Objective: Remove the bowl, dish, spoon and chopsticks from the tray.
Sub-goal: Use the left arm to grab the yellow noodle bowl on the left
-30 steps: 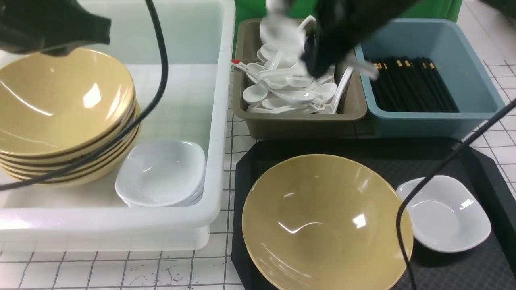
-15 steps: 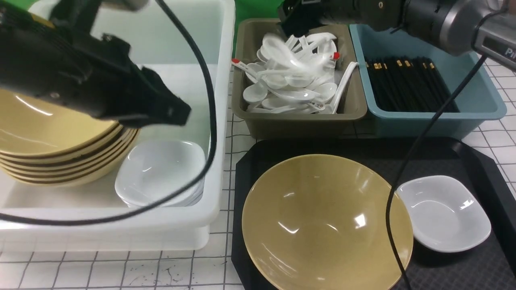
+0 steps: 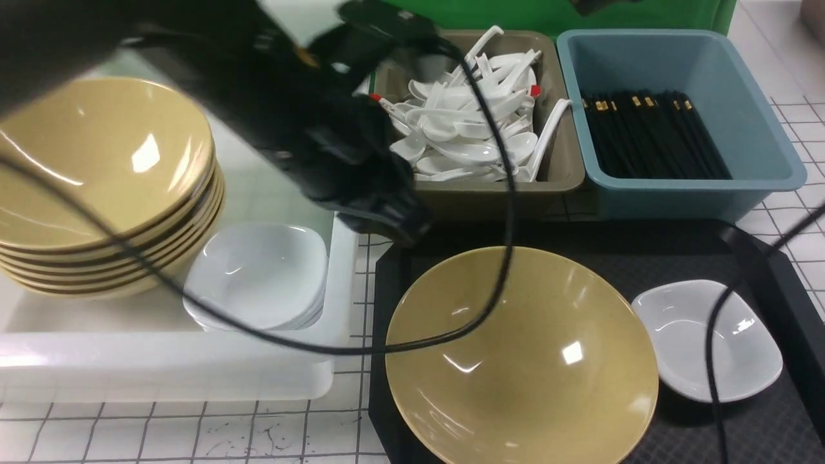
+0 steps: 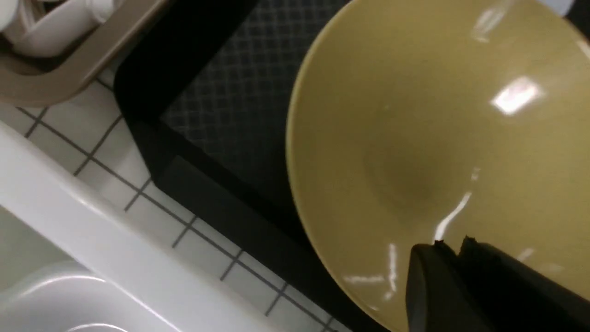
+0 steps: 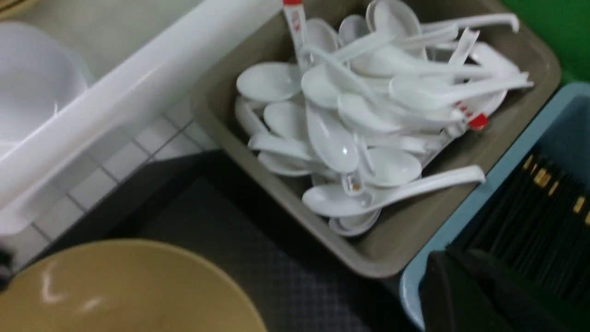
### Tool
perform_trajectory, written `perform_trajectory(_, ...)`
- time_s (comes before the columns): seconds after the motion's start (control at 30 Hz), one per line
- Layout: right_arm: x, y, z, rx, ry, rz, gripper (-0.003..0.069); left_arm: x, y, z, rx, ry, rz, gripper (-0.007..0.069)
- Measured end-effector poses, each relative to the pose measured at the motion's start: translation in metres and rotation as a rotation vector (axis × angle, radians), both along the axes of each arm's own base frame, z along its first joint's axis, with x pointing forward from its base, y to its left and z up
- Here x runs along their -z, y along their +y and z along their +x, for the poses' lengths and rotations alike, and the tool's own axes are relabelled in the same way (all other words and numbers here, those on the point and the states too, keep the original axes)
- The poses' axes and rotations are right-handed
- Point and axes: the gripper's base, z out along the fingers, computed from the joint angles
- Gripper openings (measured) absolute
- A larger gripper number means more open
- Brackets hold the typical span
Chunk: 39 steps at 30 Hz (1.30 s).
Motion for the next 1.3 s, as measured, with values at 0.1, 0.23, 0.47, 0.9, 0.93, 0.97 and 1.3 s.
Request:
perform_trajectory(0.1, -0.001, -0.007, -0.030, -0.018, 0.025, -0.005, 0.0038, 0.012, -0.018, 0.015, 0.007, 0.014, 0.076, 0.0137)
perform_trajectory(0.23, -0.001, -0.019, -0.089, -0.067, 0.039, -0.004, 0.0038, 0.032, -0.040, 0.037, 0.027, 0.004, 0.134, 0.0297)
perform_trajectory(0.47, 0.031, -0.042, -0.143, -0.070, 0.126, -0.028, 0.0038, 0.084, -0.060, 0.068, 0.022, -0.001, 0.169, 0.0455)
perform_trajectory(0.9, 0.046, -0.045, -0.147, -0.056, 0.086, 0.000, 0.0038, 0.126, -0.066, 0.066, 0.027, 0.196, 0.228, 0.0146)
perform_trajectory(0.93, 0.043, -0.044, -0.146, -0.058, 0.076, 0.003, 0.0038, 0.122, -0.065, 0.064, 0.026, 0.211, 0.223, 0.0115)
perform_trajectory(0.97, 0.042, -0.044, -0.145, -0.059, 0.070, 0.004, 0.0038, 0.114, -0.064, 0.062, 0.025, 0.214, 0.212, 0.0085)
perform_trajectory(1.3, -0.013, 0.012, -0.121, -0.228, -0.067, 0.054, 0.0040, -0.010, 0.002, 0.050, -0.108, 0.023, -0.014, 0.0003)
